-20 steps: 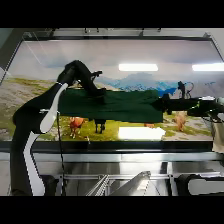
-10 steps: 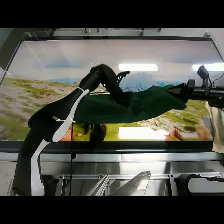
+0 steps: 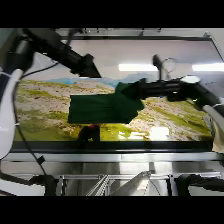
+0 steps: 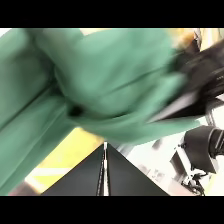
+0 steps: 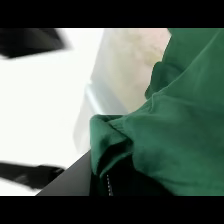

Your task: Fold the shirts.

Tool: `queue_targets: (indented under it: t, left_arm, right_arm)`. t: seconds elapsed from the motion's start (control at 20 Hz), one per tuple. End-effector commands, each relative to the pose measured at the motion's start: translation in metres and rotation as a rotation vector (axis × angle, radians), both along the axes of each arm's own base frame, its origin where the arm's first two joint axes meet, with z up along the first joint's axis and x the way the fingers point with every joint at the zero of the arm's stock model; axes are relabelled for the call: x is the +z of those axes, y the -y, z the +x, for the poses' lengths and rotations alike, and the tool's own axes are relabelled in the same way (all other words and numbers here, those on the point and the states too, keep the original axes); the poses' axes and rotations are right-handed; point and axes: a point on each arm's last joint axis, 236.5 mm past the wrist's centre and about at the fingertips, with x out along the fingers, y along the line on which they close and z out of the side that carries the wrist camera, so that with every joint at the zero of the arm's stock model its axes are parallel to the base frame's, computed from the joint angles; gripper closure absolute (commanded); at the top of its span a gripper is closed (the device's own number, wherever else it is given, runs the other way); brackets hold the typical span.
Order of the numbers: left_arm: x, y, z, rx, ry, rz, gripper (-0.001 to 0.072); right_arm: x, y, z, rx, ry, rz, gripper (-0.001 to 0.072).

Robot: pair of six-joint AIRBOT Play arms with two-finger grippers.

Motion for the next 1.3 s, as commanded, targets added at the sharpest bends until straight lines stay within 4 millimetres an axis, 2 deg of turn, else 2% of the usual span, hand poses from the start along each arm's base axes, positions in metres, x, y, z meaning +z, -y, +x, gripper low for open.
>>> queue_targets:
  t: [0.0,0.15,0.2,0.25,0.3,0.4,0.45,0.5,0.65,0.8,0.9,1.0,1.1,1.2,1.25]
  left_arm:
    - [0.024,-0.063,-0.012,0.099,0.046,-0.001,0.0689]
    - [0.007,-0.078,-0.027,0.142,0.027,-0.001,0.0689]
    - [-0.003,-0.078,-0.035,0.146,0.003,0.0,0.0689]
    - [-0.013,-0.077,-0.043,0.141,-0.017,0.0,0.0689]
    - [-0.023,-0.073,-0.052,0.13,-0.034,0.001,0.0689]
    - [-0.042,-0.065,-0.069,0.106,-0.062,0.005,0.0689]
    - [-0.05,-0.061,-0.076,0.095,-0.071,0.006,0.0689]
    - [-0.056,-0.059,-0.081,0.091,-0.078,0.008,0.0689]
    - [-0.062,-0.06,-0.091,0.079,-0.077,0.011,0.0689]
    - [-0.055,-0.074,-0.089,0.11,-0.061,0.007,0.0689]
    - [-0.05,-0.083,-0.086,0.138,-0.046,0.006,0.0689]
    - [-0.046,-0.092,-0.088,0.143,-0.038,0.005,0.0689]
    - [-0.041,-0.1,-0.089,0.148,-0.029,-0.001,0.0689]
    - [-0.035,-0.111,-0.086,0.185,-0.009,-0.004,0.0688]
    - [-0.027,-0.113,-0.085,0.196,0.012,-0.021,0.0688]
  right_arm:
    - [-0.057,-0.096,0.0,-0.068,0.052,-0.15,0.0692]
    - [-0.09,-0.167,-0.008,0.02,0.08,-0.166,0.0674]
    - [-0.093,-0.184,-0.012,0.049,0.089,-0.154,0.0413]
    - [-0.089,-0.197,-0.012,0.061,0.095,-0.133,0.0094]
    - [-0.082,-0.203,-0.011,0.071,0.107,-0.116,0.0078]
    - [-0.057,-0.199,-0.007,0.095,0.127,-0.072,0.0098]
    - [-0.044,-0.19,-0.004,0.109,0.134,-0.051,0.018]
    - [-0.034,-0.178,-0.002,0.136,0.145,-0.044,0.023]
    - [-0.016,-0.118,0.011,0.179,0.109,-0.098,0.0231]
    - [-0.019,-0.038,0.041,0.113,0.043,-0.238,0.0231]
    - [-0.026,0.004,0.058,0.052,-0.004,-0.301,0.0231]
    - [-0.041,0.033,0.06,0.029,-0.077,-0.362,0.0232]
    - [-0.06,0.04,0.051,0.043,-0.108,-0.416,0.0235]
    - [-0.078,0.028,0.04,0.048,-0.13,-0.43,0.0367]
    - [-0.087,0.019,0.034,0.06,-0.121,-0.44,0.0369]
